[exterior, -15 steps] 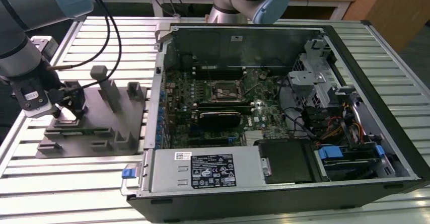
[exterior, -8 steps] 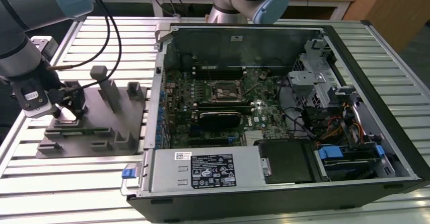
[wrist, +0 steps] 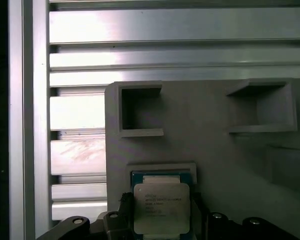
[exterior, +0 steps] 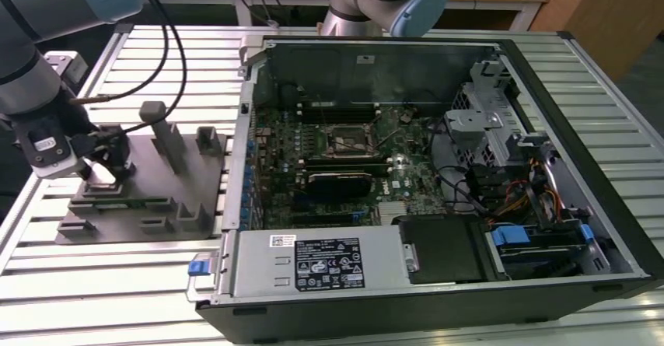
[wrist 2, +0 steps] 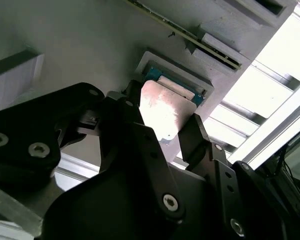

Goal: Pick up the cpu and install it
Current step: 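Pick up the cpu and move it towards the insertion slot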

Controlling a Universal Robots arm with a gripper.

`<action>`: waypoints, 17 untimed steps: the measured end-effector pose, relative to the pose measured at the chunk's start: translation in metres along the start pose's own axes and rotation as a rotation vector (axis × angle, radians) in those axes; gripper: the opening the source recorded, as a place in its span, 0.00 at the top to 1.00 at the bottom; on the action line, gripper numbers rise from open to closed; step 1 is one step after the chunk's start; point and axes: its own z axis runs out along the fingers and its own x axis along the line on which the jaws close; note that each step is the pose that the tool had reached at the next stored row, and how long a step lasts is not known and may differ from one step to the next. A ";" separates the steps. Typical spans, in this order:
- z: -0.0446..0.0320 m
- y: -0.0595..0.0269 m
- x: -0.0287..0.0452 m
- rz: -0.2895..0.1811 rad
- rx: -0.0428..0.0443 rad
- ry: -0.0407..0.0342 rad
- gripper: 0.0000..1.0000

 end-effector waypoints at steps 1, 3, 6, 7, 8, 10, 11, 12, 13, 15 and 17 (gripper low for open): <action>-0.0019 0.0001 0.0000 0.000 0.0000 0.0000 0.46; -0.0064 0.0003 -0.0001 0.000 0.0000 0.0000 0.46; -0.0129 0.0007 -0.0003 0.000 -0.0003 0.0000 0.46; -0.0150 0.0008 -0.0003 0.000 -0.0003 0.0001 0.46; -0.0172 0.0009 -0.0004 0.000 -0.0003 0.0001 0.46; -0.0215 0.0011 -0.0005 0.000 -0.0005 0.0001 0.46; -0.0239 0.0012 -0.0005 0.000 -0.0007 0.0001 0.46; -0.0262 0.0013 -0.0006 0.000 -0.0007 0.0000 0.46; -0.0286 0.0015 -0.0006 0.000 -0.0007 0.0001 0.46; -0.0333 0.0017 -0.0008 0.000 -0.0009 0.0001 0.46; -0.0382 0.0020 -0.0009 0.000 -0.0011 0.0001 0.46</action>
